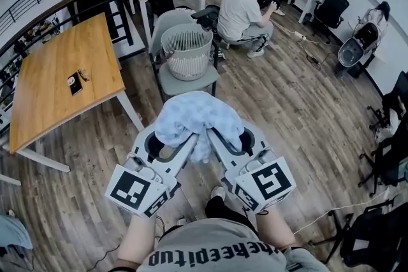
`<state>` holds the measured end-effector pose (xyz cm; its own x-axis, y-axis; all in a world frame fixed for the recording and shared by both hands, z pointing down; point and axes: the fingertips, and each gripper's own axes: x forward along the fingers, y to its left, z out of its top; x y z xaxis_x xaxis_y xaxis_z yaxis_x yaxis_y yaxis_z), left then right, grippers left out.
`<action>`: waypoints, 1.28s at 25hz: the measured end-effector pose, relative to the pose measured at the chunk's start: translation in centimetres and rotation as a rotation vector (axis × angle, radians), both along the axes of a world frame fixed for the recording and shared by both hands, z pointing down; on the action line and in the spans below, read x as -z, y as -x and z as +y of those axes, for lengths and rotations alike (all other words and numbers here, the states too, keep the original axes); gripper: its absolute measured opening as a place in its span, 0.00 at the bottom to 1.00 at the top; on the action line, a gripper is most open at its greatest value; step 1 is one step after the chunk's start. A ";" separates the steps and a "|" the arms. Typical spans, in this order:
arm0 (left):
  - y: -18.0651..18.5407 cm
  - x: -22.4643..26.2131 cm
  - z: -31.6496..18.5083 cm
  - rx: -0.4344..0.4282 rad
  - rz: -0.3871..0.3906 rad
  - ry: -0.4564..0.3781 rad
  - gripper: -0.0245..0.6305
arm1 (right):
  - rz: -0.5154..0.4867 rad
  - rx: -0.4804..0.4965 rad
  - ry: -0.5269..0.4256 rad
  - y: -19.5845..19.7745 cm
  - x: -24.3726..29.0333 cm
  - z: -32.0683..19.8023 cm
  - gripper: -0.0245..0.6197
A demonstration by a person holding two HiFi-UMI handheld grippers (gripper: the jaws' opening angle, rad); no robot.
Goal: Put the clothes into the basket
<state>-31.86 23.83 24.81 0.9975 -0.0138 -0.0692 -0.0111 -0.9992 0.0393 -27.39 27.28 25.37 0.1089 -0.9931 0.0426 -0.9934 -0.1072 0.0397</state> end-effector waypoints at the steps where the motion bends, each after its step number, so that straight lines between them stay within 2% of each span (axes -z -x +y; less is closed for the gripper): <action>1: -0.7 0.1 -0.1 0.003 -0.001 0.001 0.34 | 0.001 0.003 0.002 -0.7 0.1 -0.1 0.26; 24: -15.2 -0.3 -0.7 0.113 -0.009 0.020 0.34 | -0.024 0.104 0.009 -15.6 -0.2 -1.2 0.26; 32: -17.3 -1.0 -0.2 0.148 -0.037 0.016 0.34 | -0.056 0.137 0.007 -17.8 -1.1 -0.9 0.26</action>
<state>-14.58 23.60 25.83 0.9863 -0.1619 -0.0307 -0.1602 -0.9857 0.0519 -9.62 26.36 26.48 -0.0306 -0.9982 0.0518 -0.9994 0.0299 -0.0157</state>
